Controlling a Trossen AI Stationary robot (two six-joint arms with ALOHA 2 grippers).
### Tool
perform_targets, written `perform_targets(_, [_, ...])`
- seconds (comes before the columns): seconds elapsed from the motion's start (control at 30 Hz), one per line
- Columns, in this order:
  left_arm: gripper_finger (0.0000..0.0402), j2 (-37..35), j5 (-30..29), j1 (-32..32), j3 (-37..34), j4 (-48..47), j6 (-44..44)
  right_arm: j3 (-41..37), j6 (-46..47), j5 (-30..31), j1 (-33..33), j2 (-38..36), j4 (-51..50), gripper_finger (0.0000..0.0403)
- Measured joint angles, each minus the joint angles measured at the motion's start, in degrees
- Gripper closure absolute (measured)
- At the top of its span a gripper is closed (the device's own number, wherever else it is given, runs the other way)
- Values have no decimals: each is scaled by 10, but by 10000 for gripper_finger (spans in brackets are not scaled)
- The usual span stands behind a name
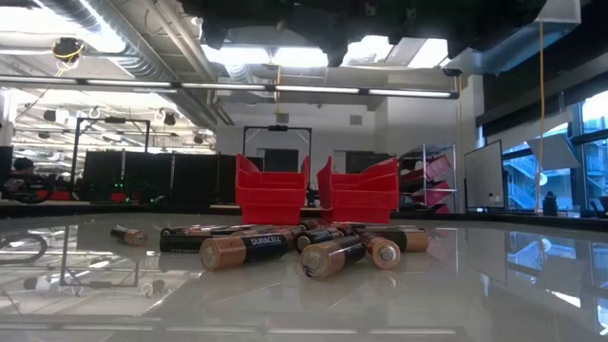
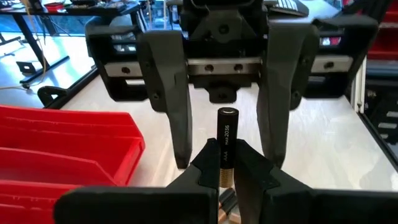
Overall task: Sort batteries
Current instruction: Put the small black battery into the right red bin
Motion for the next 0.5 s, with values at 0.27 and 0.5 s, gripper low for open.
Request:
perform_targets(0.27, [388,0,0,0,0,-8,0,0,-3,20,0,-2,-24,221])
perform_targets(0.5, [388,-1,-1,1,0,-12,0,0,-13,41,1,-21,-55,221])
